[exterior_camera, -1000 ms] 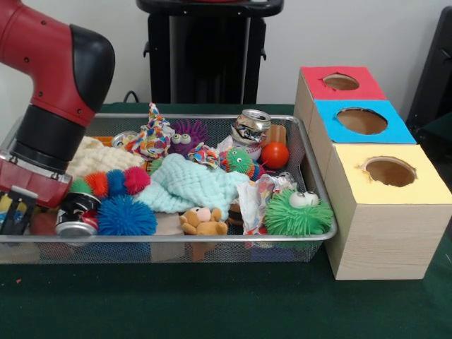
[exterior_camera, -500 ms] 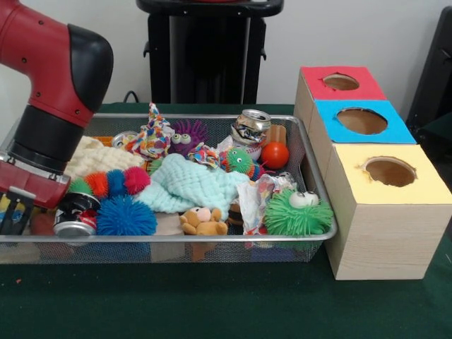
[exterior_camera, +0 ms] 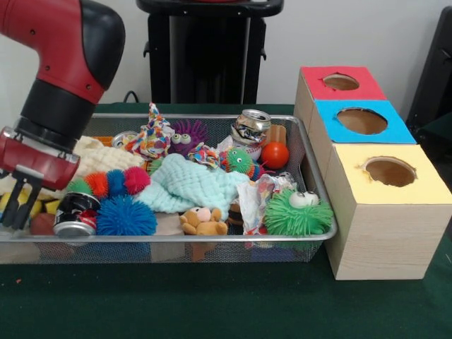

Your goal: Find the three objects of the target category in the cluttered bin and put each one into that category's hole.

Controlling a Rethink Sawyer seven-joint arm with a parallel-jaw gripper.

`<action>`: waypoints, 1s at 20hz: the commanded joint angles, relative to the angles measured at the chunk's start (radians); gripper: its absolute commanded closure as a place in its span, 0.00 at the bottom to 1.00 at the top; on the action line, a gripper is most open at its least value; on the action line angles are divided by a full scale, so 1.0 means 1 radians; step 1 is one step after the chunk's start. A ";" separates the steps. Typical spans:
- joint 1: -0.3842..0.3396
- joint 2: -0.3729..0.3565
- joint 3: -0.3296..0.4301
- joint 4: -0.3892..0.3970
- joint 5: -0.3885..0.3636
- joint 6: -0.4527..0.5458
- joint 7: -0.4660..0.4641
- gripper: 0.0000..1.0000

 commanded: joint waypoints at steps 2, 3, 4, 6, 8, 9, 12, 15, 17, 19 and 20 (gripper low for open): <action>0.062 -0.118 0.029 0.140 -0.020 0.087 0.140 1.00; 0.064 -0.126 0.031 0.144 -0.022 0.088 0.138 1.00; 0.062 -0.128 0.035 0.144 -0.021 0.097 0.136 1.00; 0.055 -0.110 0.041 0.135 -0.017 0.100 0.134 1.00; 0.046 -0.084 0.043 0.121 -0.006 0.119 0.130 1.00; 0.051 -0.073 0.029 0.117 0.005 0.128 0.131 0.00; 0.042 -0.067 0.031 0.122 0.025 0.173 0.136 0.00; 0.037 -0.056 0.028 0.123 0.036 0.184 0.145 0.00; 0.030 -0.053 0.033 0.120 0.033 0.199 0.140 0.00; 0.017 -0.042 0.047 0.112 0.026 0.202 0.136 0.00; 0.016 -0.036 0.046 0.109 0.026 0.205 0.136 0.00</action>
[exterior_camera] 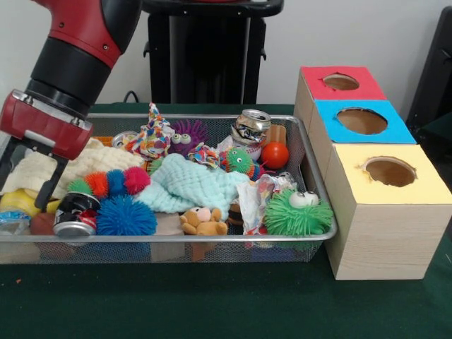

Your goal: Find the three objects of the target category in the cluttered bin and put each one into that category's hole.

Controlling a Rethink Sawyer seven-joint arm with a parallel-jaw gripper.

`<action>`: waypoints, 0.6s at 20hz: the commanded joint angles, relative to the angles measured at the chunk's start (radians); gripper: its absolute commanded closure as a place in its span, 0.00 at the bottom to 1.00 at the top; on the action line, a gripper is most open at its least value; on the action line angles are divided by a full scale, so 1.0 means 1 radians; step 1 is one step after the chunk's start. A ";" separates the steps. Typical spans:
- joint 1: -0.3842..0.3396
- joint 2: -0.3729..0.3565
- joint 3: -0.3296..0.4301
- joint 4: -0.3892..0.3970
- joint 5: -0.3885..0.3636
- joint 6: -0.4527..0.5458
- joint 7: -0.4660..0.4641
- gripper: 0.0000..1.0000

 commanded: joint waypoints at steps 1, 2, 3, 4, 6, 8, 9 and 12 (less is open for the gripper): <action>-0.035 0.076 0.058 0.050 0.031 0.160 0.138 0.00; -0.036 0.083 0.057 0.048 0.034 0.163 0.141 0.00; -0.037 0.095 0.055 0.044 0.038 0.156 0.147 0.00; -0.038 0.107 0.053 0.040 0.042 0.150 0.153 0.00; -0.035 0.135 0.041 0.033 0.055 0.128 0.167 0.00; -0.032 0.158 0.028 0.028 0.069 0.104 0.178 0.00; -0.031 0.168 0.023 0.026 0.075 0.087 0.182 0.00; -0.039 0.184 0.024 0.020 0.080 0.071 0.178 0.00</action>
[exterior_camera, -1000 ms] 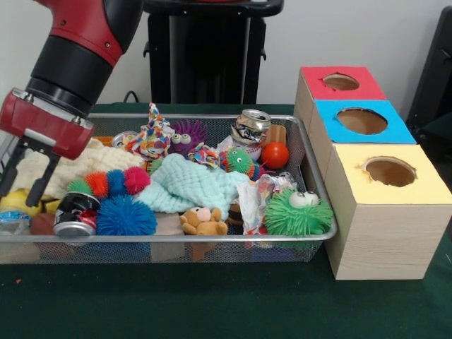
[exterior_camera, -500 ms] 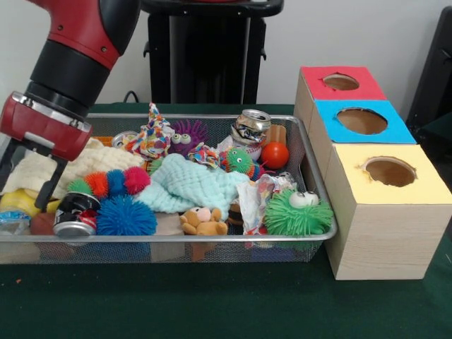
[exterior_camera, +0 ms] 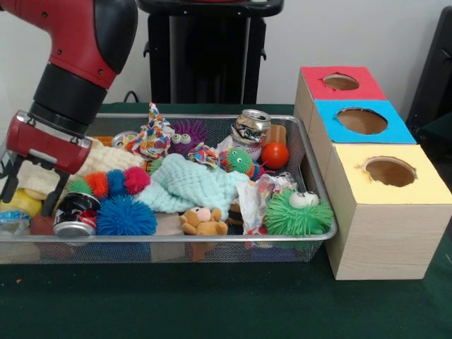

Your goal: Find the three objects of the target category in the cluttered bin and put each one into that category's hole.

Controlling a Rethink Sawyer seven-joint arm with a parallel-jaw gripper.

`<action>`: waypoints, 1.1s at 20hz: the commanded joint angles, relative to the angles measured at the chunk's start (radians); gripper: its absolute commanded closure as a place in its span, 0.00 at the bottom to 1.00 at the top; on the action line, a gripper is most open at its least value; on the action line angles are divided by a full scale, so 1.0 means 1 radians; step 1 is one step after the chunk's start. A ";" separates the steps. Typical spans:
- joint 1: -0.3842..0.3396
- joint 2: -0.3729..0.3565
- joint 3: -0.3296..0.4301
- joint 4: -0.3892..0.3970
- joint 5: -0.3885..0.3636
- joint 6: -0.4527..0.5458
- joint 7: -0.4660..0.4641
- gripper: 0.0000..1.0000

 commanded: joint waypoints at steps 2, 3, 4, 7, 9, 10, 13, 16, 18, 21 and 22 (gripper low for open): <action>-0.032 0.124 0.045 0.012 0.049 0.027 0.174 0.00; -0.036 0.128 0.049 0.007 0.048 0.024 0.172 0.00; -0.041 0.132 0.054 0.002 0.047 0.022 0.171 0.00; -0.064 0.128 0.080 -0.011 0.028 0.031 0.154 0.00; -0.076 0.120 0.090 -0.014 0.017 0.038 0.144 0.00; -0.079 0.117 0.092 -0.015 0.014 0.038 0.141 0.00; -0.097 0.121 0.106 -0.030 0.000 0.040 0.129 0.00; -0.118 0.128 0.125 -0.047 -0.014 0.040 0.118 0.00; -0.133 0.136 0.142 -0.064 -0.023 0.047 0.107 0.00; -0.178 0.170 0.209 -0.096 -0.051 0.078 0.078 0.00; -0.184 0.180 0.220 -0.101 -0.054 0.078 0.078 0.00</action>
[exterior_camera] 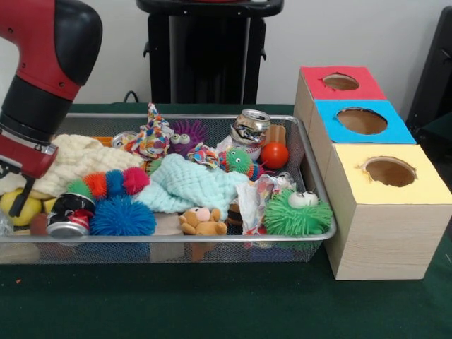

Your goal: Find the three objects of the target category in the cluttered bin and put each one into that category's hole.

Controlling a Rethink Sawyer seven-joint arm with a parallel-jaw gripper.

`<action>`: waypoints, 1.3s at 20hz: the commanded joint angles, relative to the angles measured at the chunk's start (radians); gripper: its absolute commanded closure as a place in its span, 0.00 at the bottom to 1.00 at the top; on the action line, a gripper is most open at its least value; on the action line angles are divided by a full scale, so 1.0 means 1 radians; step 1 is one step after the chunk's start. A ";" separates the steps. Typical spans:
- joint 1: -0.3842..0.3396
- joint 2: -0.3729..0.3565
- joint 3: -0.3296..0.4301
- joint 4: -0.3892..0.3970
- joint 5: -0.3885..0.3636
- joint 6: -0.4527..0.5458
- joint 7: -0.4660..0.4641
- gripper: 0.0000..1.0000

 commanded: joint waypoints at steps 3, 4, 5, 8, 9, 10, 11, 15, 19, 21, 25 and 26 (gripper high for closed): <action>-0.092 0.155 0.229 -0.082 -0.050 0.081 0.085 0.00; -0.093 0.158 0.233 -0.083 -0.051 0.083 0.085 0.00; -0.096 0.164 0.240 -0.084 -0.052 0.083 0.086 0.00; -0.111 0.173 0.272 -0.084 -0.066 0.089 0.077 0.00; -0.125 0.171 0.298 -0.079 -0.079 0.095 0.070 0.00; -0.132 0.168 0.309 -0.075 -0.089 0.086 0.070 0.00; -0.138 0.161 0.322 -0.066 -0.104 0.065 0.076 0.00; -0.146 0.134 0.344 -0.045 -0.138 0.022 0.092 0.00; -0.152 0.130 0.364 -0.043 -0.140 0.055 0.085 0.00; -0.148 0.133 0.361 -0.044 -0.128 0.082 0.082 0.00; -0.137 0.135 0.353 -0.044 -0.106 0.151 0.065 1.00; -0.138 0.134 0.355 -0.043 -0.103 0.164 0.063 1.00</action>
